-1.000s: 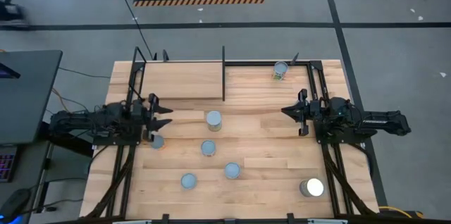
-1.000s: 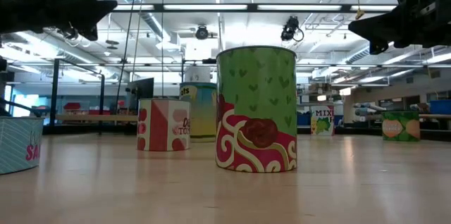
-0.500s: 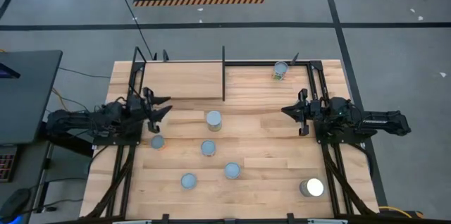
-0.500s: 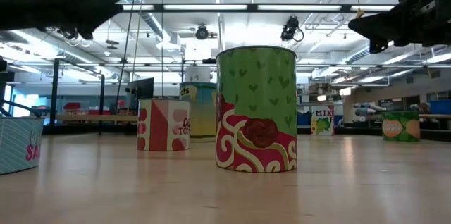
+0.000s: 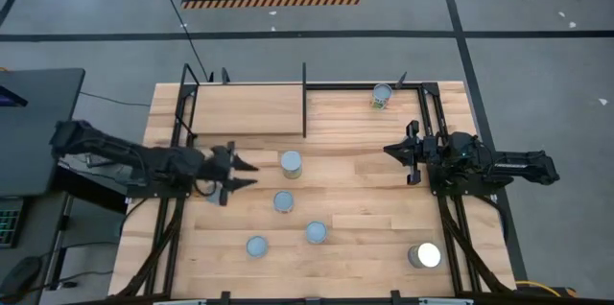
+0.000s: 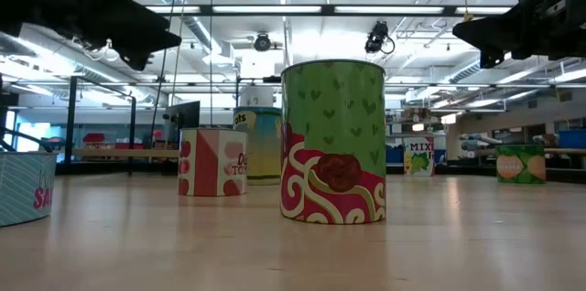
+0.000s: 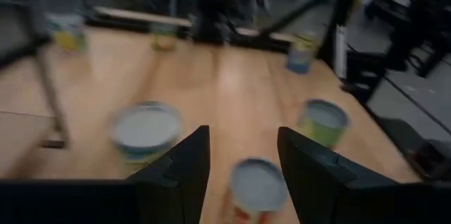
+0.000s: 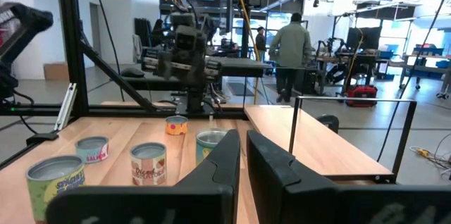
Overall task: Pick and place cans onto a shelf
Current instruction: Put the canned diced tomato on the shelf
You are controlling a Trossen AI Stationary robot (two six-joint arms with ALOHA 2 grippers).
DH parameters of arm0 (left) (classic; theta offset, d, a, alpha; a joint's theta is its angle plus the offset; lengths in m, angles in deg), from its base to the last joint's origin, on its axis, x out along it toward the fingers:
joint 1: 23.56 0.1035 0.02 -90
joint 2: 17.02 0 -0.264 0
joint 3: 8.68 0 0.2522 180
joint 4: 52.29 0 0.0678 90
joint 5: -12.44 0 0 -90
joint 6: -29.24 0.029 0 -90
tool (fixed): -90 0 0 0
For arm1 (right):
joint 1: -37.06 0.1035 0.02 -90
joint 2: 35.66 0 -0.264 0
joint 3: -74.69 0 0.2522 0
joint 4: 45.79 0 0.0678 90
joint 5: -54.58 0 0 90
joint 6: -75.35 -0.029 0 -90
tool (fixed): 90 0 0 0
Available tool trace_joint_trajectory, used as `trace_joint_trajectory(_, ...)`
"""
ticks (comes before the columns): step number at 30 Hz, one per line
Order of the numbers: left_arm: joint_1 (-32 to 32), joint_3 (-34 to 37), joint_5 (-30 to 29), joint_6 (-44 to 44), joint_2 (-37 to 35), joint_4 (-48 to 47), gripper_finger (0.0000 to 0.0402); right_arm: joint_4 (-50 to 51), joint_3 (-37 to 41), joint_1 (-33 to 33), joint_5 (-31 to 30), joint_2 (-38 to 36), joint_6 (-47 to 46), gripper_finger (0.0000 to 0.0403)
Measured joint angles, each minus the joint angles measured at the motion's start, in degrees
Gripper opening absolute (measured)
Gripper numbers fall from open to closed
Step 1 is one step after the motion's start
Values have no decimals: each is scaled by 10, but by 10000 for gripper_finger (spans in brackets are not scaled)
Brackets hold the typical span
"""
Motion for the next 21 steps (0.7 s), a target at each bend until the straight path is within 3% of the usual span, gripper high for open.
trace_joint_trajectory(8, -154, -108, -77, -45, 167, -1, 172, 0, 0, 0, 0, 0, 0, 35)
trace_joint_trajectory(13, -169, -156, -89, -66, 230, -8, 182, 0, 0, 0, 0, 0, 0, 35)
trace_joint_trajectory(16, -158, -170, -89, -89, 255, -11, 215, 0, 0, 0, 0, 0, 0, 35)
trace_joint_trajectory(21, -127, -175, -89, -100, 282, -13, 309, 0, 0, 0, 0, 0, 0, 35)
